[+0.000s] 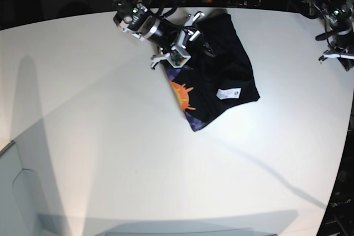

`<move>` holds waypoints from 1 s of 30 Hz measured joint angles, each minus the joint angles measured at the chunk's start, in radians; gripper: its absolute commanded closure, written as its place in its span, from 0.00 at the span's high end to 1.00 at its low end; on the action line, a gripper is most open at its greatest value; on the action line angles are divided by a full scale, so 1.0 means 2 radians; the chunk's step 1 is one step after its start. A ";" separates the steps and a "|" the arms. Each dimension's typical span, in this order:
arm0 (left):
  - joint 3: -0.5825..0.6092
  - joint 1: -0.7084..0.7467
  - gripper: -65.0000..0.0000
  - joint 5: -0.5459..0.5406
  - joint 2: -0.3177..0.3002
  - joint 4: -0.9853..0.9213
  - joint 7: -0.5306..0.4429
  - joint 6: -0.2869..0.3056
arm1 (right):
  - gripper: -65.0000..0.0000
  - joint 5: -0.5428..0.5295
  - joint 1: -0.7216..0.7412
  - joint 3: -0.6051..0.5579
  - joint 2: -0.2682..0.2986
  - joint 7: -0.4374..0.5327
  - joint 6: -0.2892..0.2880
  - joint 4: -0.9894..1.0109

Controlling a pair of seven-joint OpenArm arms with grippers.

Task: Fold the T-shirt properly
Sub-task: 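Flip the shirt over with the right gripper, releasing the left gripper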

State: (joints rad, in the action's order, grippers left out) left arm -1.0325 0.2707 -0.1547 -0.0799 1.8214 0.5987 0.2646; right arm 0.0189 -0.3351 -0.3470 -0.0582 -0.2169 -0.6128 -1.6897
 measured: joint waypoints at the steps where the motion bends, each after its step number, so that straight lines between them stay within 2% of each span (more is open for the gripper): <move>1: 0.000 0.000 0.12 0.000 0.000 0.000 0.000 0.000 | 0.47 0.000 0.001 0.000 0.000 0.000 0.000 0.002; 5: -0.005 0.000 0.12 0.000 0.001 0.000 0.000 0.000 | 0.43 0.000 0.001 0.000 0.000 0.000 0.000 0.006; 7: -0.006 0.000 0.12 0.000 0.001 0.000 0.000 0.000 | 0.32 0.000 0.000 0.000 0.000 0.000 0.000 0.004; 10: -0.006 0.000 0.12 0.000 0.001 0.000 0.000 0.000 | 0.10 0.000 -0.009 -0.006 0.000 0.000 0.000 -0.006; 12: -0.006 0.000 0.12 0.000 0.001 0.000 0.000 0.000 | 0.01 0.000 -0.016 -0.020 0.002 -0.002 0.000 -0.017; 20: -0.006 0.000 0.12 0.000 -0.001 0.000 0.000 0.000 | 0.00 0.000 -0.040 -0.083 0.009 0.000 0.000 -0.037; 26: -0.006 0.000 0.12 0.000 -0.001 0.000 0.000 0.000 | 0.00 0.000 -0.036 -0.142 0.049 -0.004 0.000 -0.036; 30: -0.006 0.000 0.13 0.000 -0.002 0.001 0.000 0.000 | 0.05 0.000 -0.037 -0.146 0.069 -0.003 0.000 -0.036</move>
State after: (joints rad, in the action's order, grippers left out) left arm -1.0451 0.2710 -0.1547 -0.0830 1.8236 0.5987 0.2646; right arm 0.0189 -0.4091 -0.6380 0.0799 -0.2234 -0.6121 -1.7626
